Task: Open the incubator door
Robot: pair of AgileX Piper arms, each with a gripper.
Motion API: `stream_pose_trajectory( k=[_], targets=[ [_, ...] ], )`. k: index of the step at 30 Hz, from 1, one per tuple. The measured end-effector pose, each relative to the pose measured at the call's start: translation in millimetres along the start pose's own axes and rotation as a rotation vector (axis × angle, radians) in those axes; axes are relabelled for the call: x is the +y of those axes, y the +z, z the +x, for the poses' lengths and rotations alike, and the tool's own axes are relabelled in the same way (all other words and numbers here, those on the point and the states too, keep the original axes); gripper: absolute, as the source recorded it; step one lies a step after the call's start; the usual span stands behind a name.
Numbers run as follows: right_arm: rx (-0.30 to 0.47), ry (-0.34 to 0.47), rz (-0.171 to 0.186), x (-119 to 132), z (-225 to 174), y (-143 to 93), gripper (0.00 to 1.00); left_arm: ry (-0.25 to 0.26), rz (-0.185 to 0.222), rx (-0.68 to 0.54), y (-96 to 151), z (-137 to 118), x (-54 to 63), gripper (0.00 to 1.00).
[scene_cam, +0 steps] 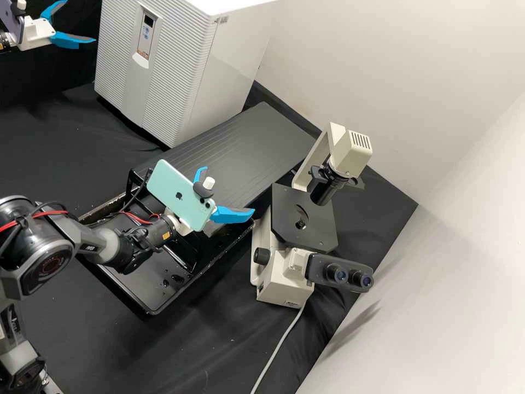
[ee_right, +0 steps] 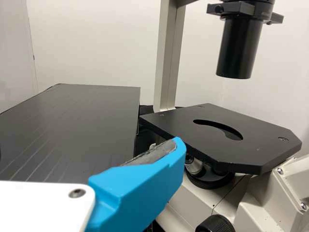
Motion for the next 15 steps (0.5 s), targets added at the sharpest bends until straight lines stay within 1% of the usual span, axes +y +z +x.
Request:
stream_pose_trajectory(
  k=[4, 6, 11, 13, 15],
  targets=[
    [0.0, 0.0, 0.0, 0, 0, 0, 1.0, 0.017, 0.011, -0.014, -1, 8, 2.2, 1.0],
    [0.0, 0.0, 0.0, 0, 0, 0, 1.0, 0.018, 0.011, -0.024, 1, 11, 0.2, 1.0],
    [0.0, 0.0, 0.0, 0, 0, 0, 1.0, 0.005, -0.009, -0.056, 11, 21, -12.8, 1.0],
    [0.0, 0.0, 0.0, 0, 0, 0, 1.0, -0.007, -0.033, -0.065, 15, 23, -19.8, 1.0],
    [0.0, 0.0, 0.0, 0, 0, 0, 1.0, -0.016, -0.046, -0.077, 20, 26, -25.5, 1.0]
  ],
)
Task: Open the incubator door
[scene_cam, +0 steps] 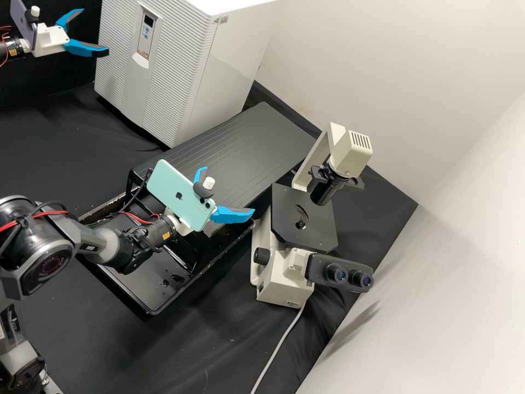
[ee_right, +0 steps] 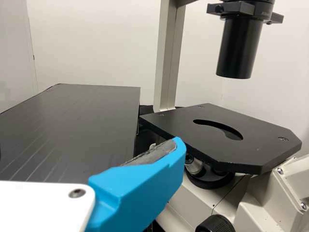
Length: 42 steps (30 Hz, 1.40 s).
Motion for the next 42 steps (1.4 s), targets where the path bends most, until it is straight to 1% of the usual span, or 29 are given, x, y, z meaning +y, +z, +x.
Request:
stream_pose_trajectory(
  k=[3, 7, 8, 17, 19, 22, 24, 30, 34, 38, 42],
  targets=[
    [0.0, 0.0, 0.0, 0, 0, 0, 1.0, -0.012, -0.013, -0.023, 9, 6, -7.9, 1.0],
    [0.0, 0.0, 0.0, 0, 0, 0, 1.0, -0.023, -0.025, -0.049, 19, 12, -15.2, 1.0],
    [0.0, 0.0, 0.0, 0, 0, 0, 1.0, -0.024, -0.026, -0.053, 21, 13, -15.5, 1.0],
    [0.0, 0.0, 0.0, 0, 0, 0, 1.0, -0.052, -0.052, -0.069, 31, 14, -28.5, 1.0],
    [0.0, 0.0, 0.0, 0, 0, 0, 1.0, -0.058, -0.069, -0.068, 31, 14, -32.0, 1.0],
    [0.0, 0.0, 0.0, 0, 0, 0, 1.0, -0.057, -0.092, -0.061, 31, 14, -32.8, 1.0],
    [0.0, 0.0, 0.0, 0, 0, 0, 1.0, -0.058, -0.1, -0.061, 31, 14, -33.5, 1.0],
    [0.0, 0.0, 0.0, 0, 0, 0, 1.0, -0.052, -0.107, -0.055, 27, 15, -35.1, 1.0],
    [0.0, 0.0, 0.0, 0, 0, 0, 1.0, -0.039, -0.107, -0.04, 22, 15, -33.2, 1.0],
    [0.0, 0.0, 0.0, 0, 0, 0, 1.0, -0.019, -0.117, -0.019, 17, 17, -32.6, 1.0],
    [0.0, 0.0, 0.0, 0, 0, 0, 1.0, -0.018, -0.117, -0.02, 14, 20, -36.3, 1.0]
  ],
)
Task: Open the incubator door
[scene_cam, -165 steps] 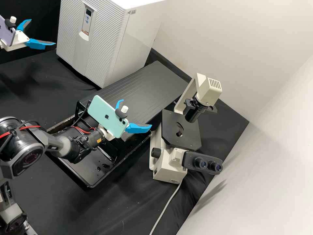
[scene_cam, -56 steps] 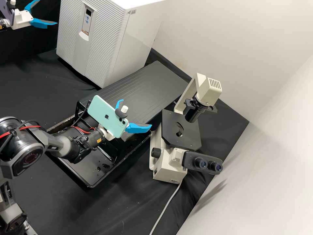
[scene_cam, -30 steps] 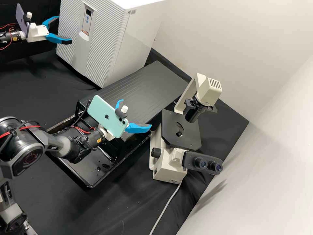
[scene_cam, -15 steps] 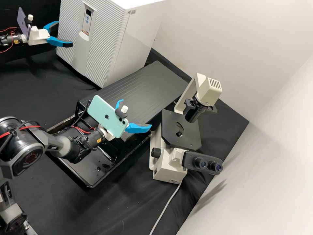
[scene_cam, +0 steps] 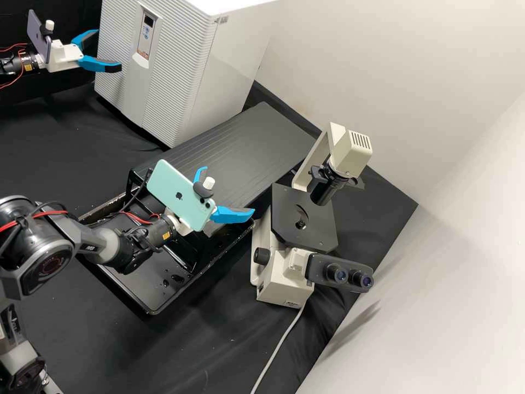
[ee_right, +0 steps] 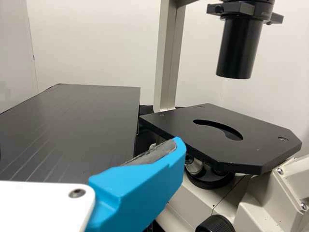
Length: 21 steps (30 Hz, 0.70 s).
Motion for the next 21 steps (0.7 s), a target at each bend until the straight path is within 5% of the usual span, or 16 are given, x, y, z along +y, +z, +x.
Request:
stream_pose_trajectory(
  k=[21],
  targets=[
    [0.0, 0.0, 0.0, 0, 0, 0, 1.0, 0.016, -0.05, -0.022, 3, 17, -4.5, 1.0]
  ],
)
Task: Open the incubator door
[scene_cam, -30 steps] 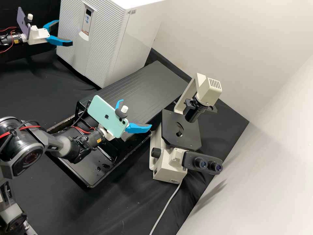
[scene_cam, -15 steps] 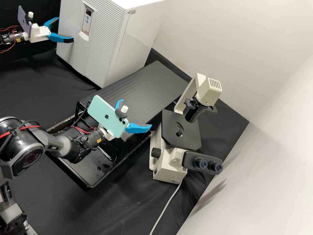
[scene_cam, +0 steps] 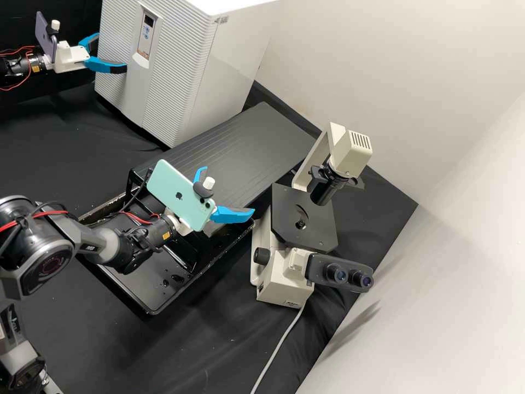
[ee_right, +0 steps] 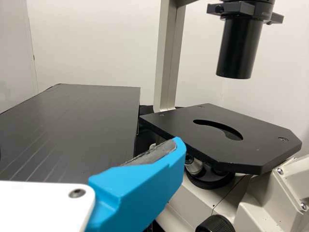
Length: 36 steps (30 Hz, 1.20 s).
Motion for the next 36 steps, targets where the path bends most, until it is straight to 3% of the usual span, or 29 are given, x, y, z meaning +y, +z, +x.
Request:
stream_pose_trajectory(
  k=[2, 8, 15, 23, 36],
  targets=[
    [0.0, 0.0, 0.0, 0, 0, 0, 1.0, -0.003, -0.013, 0.005, 1, -1, -2.5, 1.0],
    [0.0, 0.0, 0.0, 0, 0, 0, 1.0, -0.008, -0.107, 0.059, 20, -9, -15.4, 1.0],
    [0.0, 0.0, 0.0, 0, 0, 0, 1.0, -0.034, -0.142, 0.072, 40, -19, -15.7, 1.0],
    [0.0, 0.0, 0.0, 0, 0, 0, 1.0, -0.093, -0.088, 0.048, 60, -32, -13.8, 1.0],
    [0.0, 0.0, 0.0, 0, 0, 0, 1.0, -0.113, -0.055, 0.036, 60, -36, -14.6, 1.0]
  ],
)
